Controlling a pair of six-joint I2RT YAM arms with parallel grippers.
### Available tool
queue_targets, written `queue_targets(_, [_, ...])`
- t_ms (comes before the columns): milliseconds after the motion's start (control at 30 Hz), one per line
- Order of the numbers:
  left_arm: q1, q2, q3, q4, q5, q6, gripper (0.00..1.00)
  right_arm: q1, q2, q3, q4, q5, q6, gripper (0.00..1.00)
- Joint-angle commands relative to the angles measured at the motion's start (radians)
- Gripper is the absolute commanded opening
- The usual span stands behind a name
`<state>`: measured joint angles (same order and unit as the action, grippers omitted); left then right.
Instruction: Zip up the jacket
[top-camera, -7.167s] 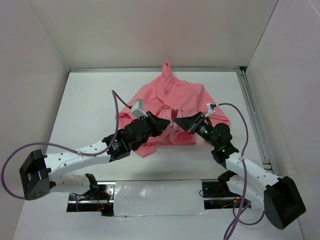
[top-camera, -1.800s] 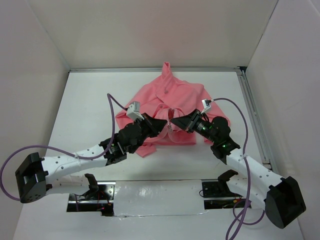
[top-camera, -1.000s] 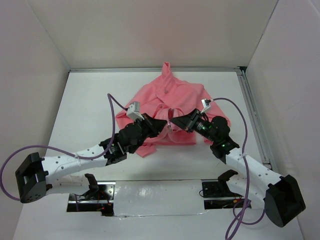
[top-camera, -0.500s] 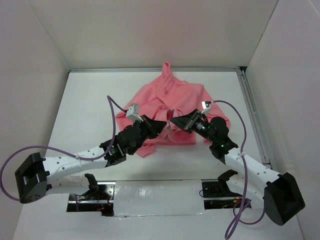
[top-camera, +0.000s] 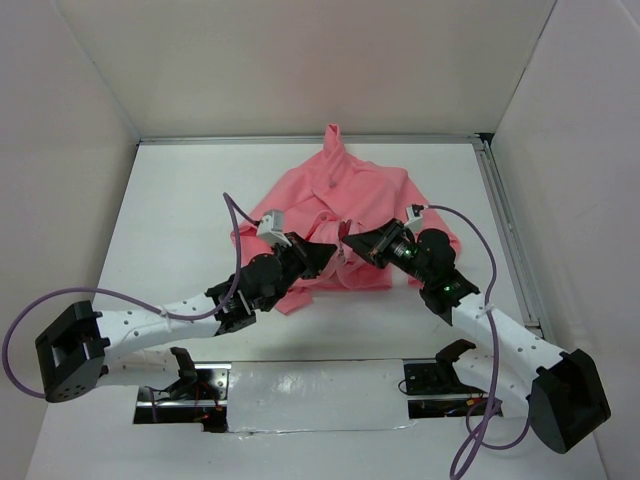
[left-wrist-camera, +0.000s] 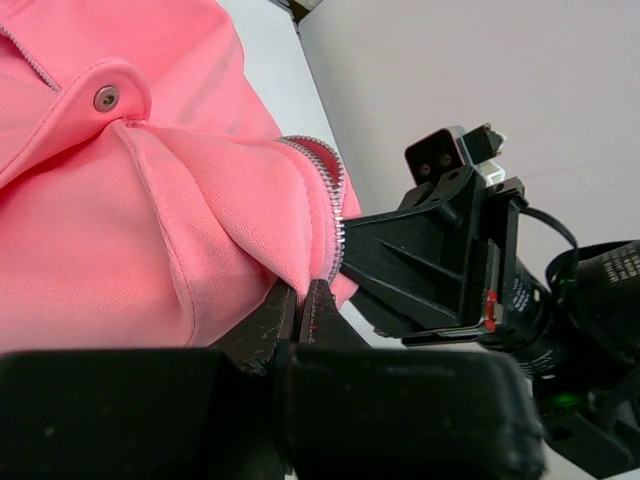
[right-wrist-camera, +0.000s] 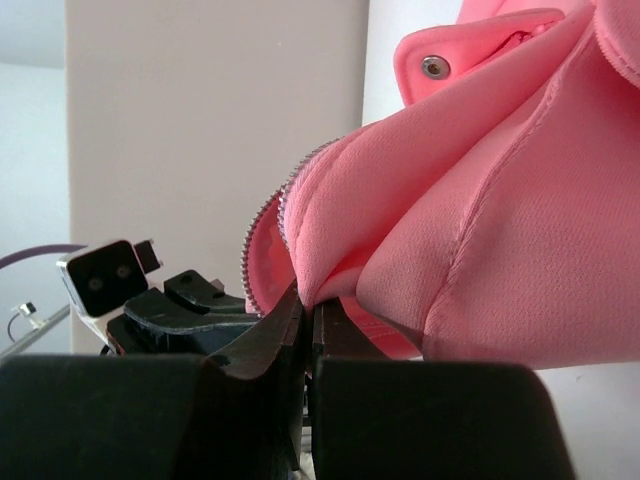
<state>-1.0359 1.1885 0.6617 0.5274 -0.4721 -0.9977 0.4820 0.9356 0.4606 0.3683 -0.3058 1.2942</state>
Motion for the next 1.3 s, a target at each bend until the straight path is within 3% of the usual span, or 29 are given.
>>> queue_targets(0, [-0.019, 0.019, 0.019, 0.100, 0.003, 0.065, 0.00, -0.008, -0.029, 0.059, -0.029, 0.002, 0.016, 0.00])
queue_targets(200, [-0.021, -0.003, -0.010, 0.123, 0.098, 0.113, 0.00, -0.026, -0.029, 0.053, 0.052, -0.028, -0.018, 0.00])
queue_targets(467, [-0.019, -0.001, -0.017, 0.010, 0.228, 0.146, 0.00, -0.072, -0.034, 0.076, 0.121, -0.102, -0.012, 0.00])
queue_targets(767, [-0.038, 0.074, 0.036, -0.150, 0.167, 0.102, 0.00, -0.117, -0.014, 0.098, 0.176, -0.167, 0.060, 0.00])
queue_targets(967, [-0.087, 0.103, 0.039, -0.184, 0.125, 0.122, 0.00, -0.163, -0.057, 0.099, 0.141, -0.144, 0.056, 0.00])
queue_targets(1267, [-0.101, -0.055, -0.112, -0.104, 0.337, 0.166, 0.00, -0.232, -0.061, 0.151, 0.038, -0.118, -0.021, 0.00])
